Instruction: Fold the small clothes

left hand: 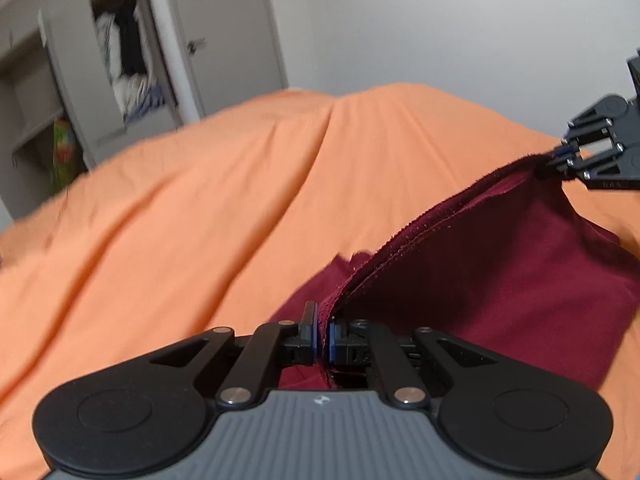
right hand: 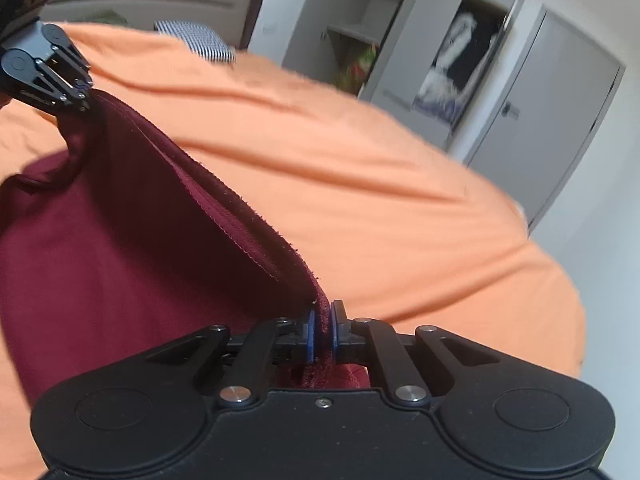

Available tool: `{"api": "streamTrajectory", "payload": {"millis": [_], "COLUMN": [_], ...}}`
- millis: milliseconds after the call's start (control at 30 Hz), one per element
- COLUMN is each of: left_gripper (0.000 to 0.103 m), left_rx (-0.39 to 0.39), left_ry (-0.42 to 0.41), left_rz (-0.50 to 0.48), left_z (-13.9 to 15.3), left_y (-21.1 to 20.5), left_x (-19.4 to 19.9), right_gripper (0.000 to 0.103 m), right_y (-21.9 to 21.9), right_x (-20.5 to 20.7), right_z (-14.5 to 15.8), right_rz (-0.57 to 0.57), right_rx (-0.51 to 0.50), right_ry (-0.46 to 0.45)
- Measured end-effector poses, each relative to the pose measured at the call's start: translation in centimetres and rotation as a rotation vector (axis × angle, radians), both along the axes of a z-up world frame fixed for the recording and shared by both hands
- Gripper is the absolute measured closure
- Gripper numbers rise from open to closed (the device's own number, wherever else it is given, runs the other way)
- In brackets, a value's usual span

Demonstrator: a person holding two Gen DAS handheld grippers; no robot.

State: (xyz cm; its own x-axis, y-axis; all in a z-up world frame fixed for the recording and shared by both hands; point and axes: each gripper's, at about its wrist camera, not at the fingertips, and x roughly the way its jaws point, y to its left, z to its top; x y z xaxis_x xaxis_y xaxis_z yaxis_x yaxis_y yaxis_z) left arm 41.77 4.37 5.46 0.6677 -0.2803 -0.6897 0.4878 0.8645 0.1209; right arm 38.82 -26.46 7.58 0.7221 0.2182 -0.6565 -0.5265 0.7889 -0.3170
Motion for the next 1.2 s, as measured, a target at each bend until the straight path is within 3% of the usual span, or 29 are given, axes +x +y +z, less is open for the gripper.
{"api": "streamTrajectory", "payload": {"millis": [100,167,233,300,367,633,800,867,1100,1167,1200], "left_gripper": [0.085,0.064,0.026,0.01,0.009,0.001,0.001,0.001,0.001,0.007,0.02], "left_rx": [-0.053,-0.102,-0.154,-0.213,-0.256,-0.313,-0.426,-0.442,-0.332,-0.235,-0.179], "left_ry": [0.073,0.11,0.124,0.133,0.124,0.048,0.117,0.127,-0.041,-0.099,-0.113], "left_rz": [0.055,0.105,0.152,0.18,0.202,0.25,0.373,0.372,0.265,0.254,0.255], "left_z": [-1.9,-2.6,-2.8,-2.9,-2.9,-2.5,-3.2,-3.5,-3.6,-3.8,-4.0], "left_y": [1.8,3.0,4.4,5.7,6.6,7.9,10.9,10.9,5.8,3.7,2.6], "left_x": [1.6,2.2,2.1,1.9,1.4,-1.4,-2.2,-3.4,-9.5,-10.4,-10.5], "right_gripper": [0.089,0.08,0.06,0.012,0.004,0.001,0.001,0.001,0.001,0.001,0.004], "right_y": [0.1,0.1,0.1,-0.2,-0.9,-4.2,-5.5,-5.5,-4.2,-3.7,-3.5], "right_x": [1.5,2.1,2.5,2.6,2.6,1.6,-1.1,-3.0,-10.8,-12.3,-12.9], "right_z": [-2.0,-3.2,-4.2,-5.0,-5.3,-4.7,-4.3,-4.3,-5.3,-5.8,-6.1], "right_rz": [-0.028,-0.051,-0.08,-0.113,-0.145,-0.263,-0.303,-0.312,-0.378,-0.401,-0.41], "right_rx": [0.002,0.008,0.014,0.031,0.069,0.221,0.324,0.354,0.392,0.412,0.424], "right_ry": [0.051,0.082,0.109,0.126,0.118,0.059,0.023,0.006,-0.102,-0.113,-0.12]}}
